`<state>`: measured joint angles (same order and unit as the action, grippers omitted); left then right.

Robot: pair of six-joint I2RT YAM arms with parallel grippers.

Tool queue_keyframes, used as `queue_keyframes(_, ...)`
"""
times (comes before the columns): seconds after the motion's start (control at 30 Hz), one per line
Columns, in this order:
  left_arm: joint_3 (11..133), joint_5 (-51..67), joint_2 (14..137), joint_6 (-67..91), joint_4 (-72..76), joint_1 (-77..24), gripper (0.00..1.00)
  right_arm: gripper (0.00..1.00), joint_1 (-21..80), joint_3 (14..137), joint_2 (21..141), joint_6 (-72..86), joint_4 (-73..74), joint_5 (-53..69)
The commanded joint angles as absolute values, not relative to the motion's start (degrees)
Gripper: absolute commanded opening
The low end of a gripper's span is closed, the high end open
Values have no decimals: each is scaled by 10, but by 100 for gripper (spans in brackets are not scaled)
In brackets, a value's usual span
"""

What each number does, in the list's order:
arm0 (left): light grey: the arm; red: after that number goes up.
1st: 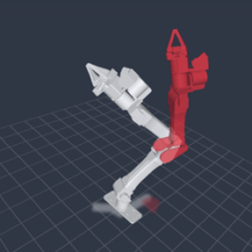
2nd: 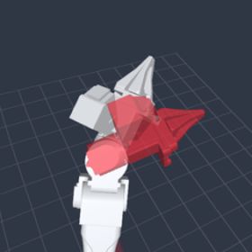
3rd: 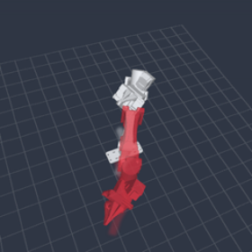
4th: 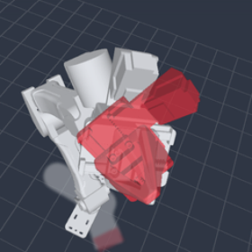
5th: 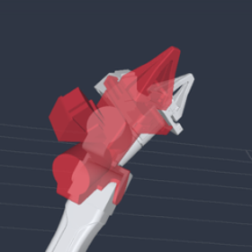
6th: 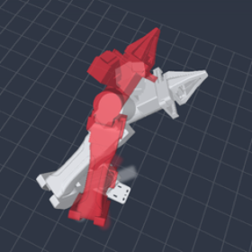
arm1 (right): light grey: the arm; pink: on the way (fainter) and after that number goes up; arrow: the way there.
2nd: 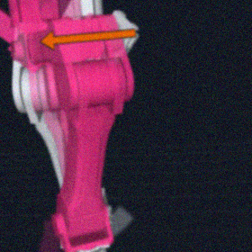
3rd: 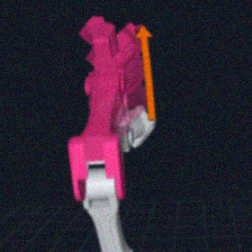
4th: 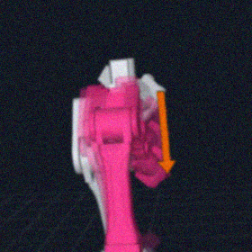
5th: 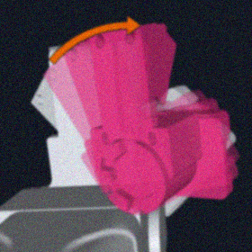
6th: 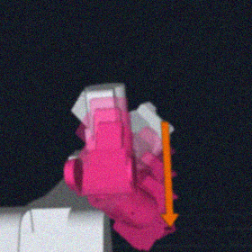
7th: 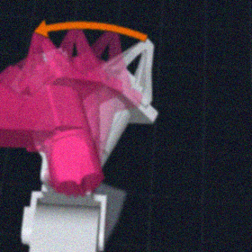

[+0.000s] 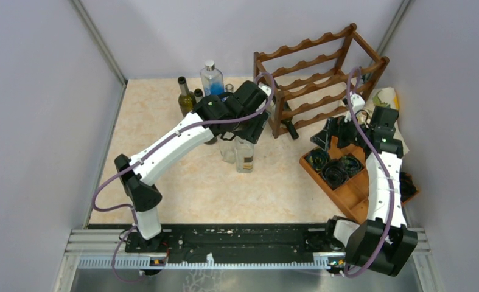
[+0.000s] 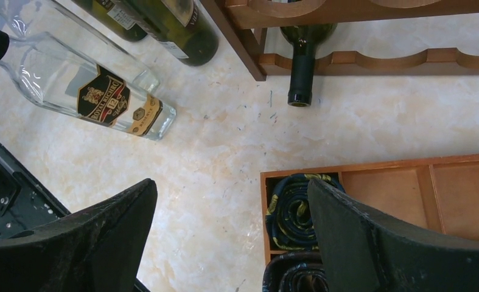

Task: Put the wine bottle on the wine rack
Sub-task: Pick up the wine bottle from the center of the board.

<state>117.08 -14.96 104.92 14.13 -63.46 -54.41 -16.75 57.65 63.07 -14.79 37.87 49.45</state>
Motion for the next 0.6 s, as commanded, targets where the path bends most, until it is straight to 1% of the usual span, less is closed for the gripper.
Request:
queue_keyframes(0.0, 1168, -135, 1053, 145, -631, -542, 64, 92, -171, 577, 623, -143, 346, 512)
queue_keyframes(0.1, 1156, -138, 1055, 144, -635, -542, 61, 92, -171, 567, 616, -135, 336, 516)
queue_keyframes(0.13, 1153, -138, 1056, 144, -636, -542, 58, 92, -171, 568, 616, -136, 340, 517)
queue_keyframes(0.17, 1150, -137, 1056, 145, -635, -542, 54, 92, -171, 570, 616, -138, 343, 517)
queue_keyframes(0.2, 1148, -136, 1057, 145, -634, -542, 45, 92, -171, 572, 617, -140, 346, 518)
queue_keyframes(0.23, 1148, -135, 1058, 145, -634, -542, 33, 92, -171, 573, 617, -141, 349, 518)
queue_keyframes(0.3, 1155, -123, 1058, 144, -635, -542, 14, 92, -171, 576, 619, -144, 355, 520)
queue_keyframes(0.37, 1165, -97, 1054, 139, -635, -542, 0, 92, -171, 582, 620, -149, 366, 524)
queue_keyframes(0.47, 1168, -39, 1030, 131, -613, -543, 0, 92, -171, 594, 617, -165, 391, 526)
queue_keyframes(0.57, 1139, 18, 991, 117, -555, -551, 0, 92, -171, 605, 614, -181, 417, 528)
